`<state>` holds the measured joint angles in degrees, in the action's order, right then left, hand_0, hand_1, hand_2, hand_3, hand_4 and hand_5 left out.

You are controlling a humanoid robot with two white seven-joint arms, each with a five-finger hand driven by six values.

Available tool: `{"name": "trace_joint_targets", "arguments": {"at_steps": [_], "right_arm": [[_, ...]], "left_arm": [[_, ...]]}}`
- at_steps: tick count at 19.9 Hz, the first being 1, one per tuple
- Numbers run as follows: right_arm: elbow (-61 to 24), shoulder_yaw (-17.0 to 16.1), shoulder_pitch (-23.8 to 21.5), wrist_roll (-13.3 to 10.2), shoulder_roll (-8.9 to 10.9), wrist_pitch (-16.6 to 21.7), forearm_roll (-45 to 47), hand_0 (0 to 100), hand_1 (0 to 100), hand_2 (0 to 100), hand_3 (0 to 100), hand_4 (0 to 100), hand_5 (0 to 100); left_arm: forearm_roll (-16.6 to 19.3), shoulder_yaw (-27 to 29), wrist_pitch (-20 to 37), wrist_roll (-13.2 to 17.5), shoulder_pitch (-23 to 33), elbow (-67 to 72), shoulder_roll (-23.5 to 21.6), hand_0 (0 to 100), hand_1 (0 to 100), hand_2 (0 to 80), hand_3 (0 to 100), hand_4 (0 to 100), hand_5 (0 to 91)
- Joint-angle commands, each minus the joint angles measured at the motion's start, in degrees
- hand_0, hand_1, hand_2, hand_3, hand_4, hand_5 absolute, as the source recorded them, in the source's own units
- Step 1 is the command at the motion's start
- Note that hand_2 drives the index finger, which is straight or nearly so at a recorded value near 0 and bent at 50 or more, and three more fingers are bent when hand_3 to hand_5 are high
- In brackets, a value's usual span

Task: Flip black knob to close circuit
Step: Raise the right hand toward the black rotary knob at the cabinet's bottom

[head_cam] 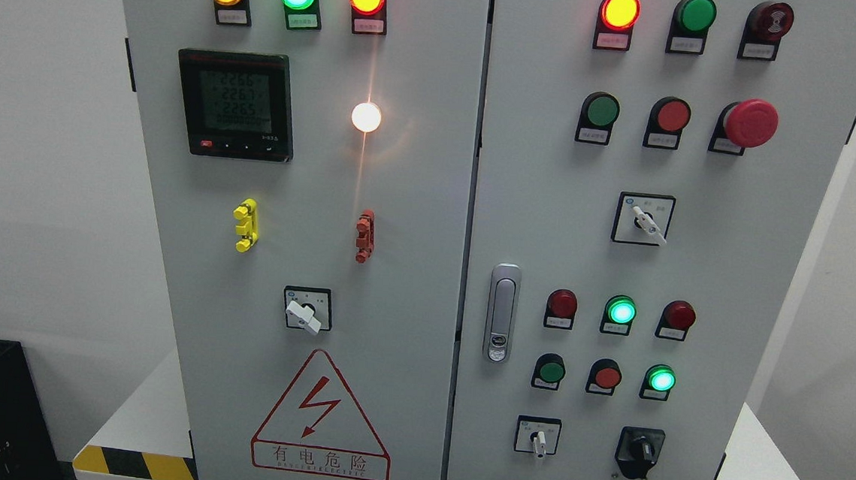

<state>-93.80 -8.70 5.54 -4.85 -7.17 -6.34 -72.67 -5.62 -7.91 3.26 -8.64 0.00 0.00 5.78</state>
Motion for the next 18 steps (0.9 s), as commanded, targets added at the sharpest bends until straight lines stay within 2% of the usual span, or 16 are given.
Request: {"name": "trace_joint_targets", "arguments": {"at_steps": [1,18], "right_arm": [[0.3,-2.7,1.5,1.4,-0.04,-1.1,-1.9,0,0,97,100,100,100],[1.6,-3.0,5.8,2.9,-0.12,-1.5,-1.9,0,0,97,100,100,100]], "left_arm": [[0.0,0.0,0.0,0.0,1.3,-1.7,0.0,12,56,0.0,0,0,0.0],[0.0,0.0,0.0,0.0,1.3,-1.7,-0.1,12,56,0.0,0,0,0.0]]}}
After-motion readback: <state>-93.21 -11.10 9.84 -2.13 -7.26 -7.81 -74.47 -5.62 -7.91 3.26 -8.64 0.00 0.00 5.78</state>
